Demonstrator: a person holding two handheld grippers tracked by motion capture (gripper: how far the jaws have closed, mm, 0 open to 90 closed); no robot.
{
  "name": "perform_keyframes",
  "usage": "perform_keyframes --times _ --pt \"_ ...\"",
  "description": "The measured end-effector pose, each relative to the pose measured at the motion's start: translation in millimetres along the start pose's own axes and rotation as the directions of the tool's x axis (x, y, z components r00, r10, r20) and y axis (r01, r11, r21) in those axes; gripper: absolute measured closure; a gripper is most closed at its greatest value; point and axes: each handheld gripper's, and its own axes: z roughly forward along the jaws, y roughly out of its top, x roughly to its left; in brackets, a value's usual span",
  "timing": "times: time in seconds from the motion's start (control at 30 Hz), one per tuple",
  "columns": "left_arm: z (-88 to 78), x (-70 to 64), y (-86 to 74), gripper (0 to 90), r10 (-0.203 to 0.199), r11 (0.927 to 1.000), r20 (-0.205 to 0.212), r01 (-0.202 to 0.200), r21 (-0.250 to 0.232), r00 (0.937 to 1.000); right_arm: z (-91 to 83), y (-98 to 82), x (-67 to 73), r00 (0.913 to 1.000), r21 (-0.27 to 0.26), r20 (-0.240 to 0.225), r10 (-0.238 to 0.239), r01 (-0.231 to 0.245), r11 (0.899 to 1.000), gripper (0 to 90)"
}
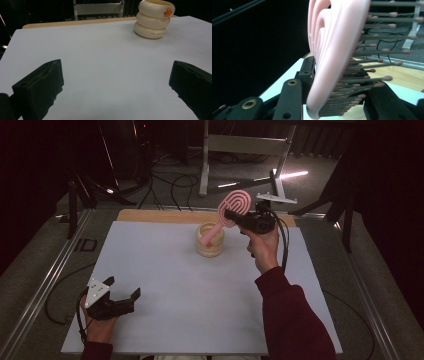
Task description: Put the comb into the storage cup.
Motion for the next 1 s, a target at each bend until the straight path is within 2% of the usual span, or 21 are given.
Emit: perform_keyframes --times 0.23,0.43,1.0 --pt "0.1 -0.2 -0.2 0.1 -0.001 1.0000 -0.002 0.001 -0.001 1.0000 0.8 2.3 -4.6 0.9998 -0.012 0.017 0.006 -0.006 1.000 63.8" --pt "-0.4 -1.4 0.9 0.1 -0.002 0.9999 -0.002 0.001 -0.011 1.0000 2.8 6.0 -10.3 0.9982 -0.031 0.055 0.025 -0.024 0.999 63.8" --pt "-1.5 -0.4 0.6 0.1 -0.006 0.9998 -0.012 0.005 -0.018 0.9999 6.0 10.3 -19.8 0.9938 -0.038 0.109 0.026 -0.022 0.999 63.8"
